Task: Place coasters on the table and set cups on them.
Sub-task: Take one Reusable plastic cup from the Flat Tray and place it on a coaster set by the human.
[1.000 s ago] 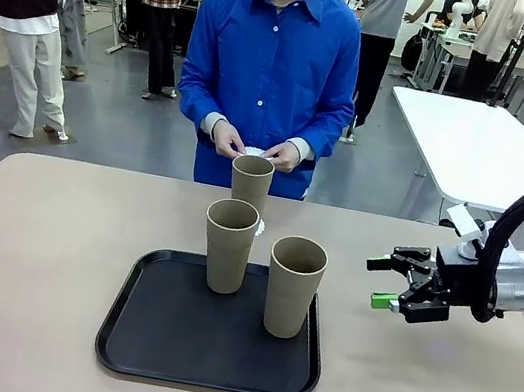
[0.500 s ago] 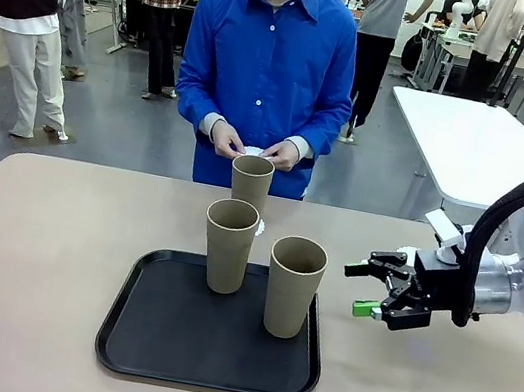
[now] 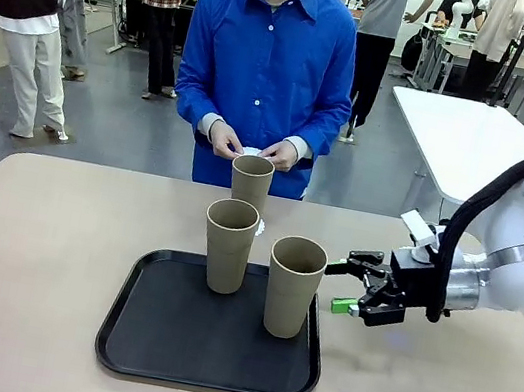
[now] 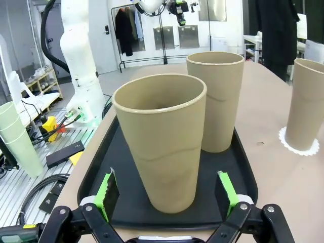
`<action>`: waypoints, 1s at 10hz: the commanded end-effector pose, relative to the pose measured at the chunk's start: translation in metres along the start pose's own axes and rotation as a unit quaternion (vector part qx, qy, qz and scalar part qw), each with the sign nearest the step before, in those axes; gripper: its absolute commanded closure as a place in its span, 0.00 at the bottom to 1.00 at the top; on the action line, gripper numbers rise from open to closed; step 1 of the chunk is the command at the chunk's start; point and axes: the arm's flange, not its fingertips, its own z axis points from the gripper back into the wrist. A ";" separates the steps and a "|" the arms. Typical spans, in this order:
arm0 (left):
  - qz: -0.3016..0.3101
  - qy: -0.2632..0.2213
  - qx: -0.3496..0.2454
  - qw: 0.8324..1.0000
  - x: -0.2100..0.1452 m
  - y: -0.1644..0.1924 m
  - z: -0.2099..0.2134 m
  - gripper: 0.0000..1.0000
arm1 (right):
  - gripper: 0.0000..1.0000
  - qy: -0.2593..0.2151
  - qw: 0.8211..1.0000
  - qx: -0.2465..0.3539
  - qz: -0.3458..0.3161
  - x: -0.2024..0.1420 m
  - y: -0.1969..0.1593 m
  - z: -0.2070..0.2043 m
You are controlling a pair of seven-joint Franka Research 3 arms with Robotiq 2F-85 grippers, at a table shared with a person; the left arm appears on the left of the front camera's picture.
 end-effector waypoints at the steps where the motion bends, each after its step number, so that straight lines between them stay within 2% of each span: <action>1: 0.001 -0.007 -0.003 1.000 0.001 -0.003 0.002 0.00 | 0.00 -0.003 1.000 -0.002 0.006 -0.006 -0.010 -0.016; 6: 0.001 -0.007 -0.003 1.000 0.001 -0.003 0.002 0.00 | 0.00 -0.003 0.999 -0.014 -0.030 -0.011 -0.017 -0.032; 10: 0.001 -0.007 -0.003 1.000 0.001 -0.003 0.002 0.00 | 0.00 -0.003 0.999 -0.007 -0.034 -0.010 -0.014 -0.034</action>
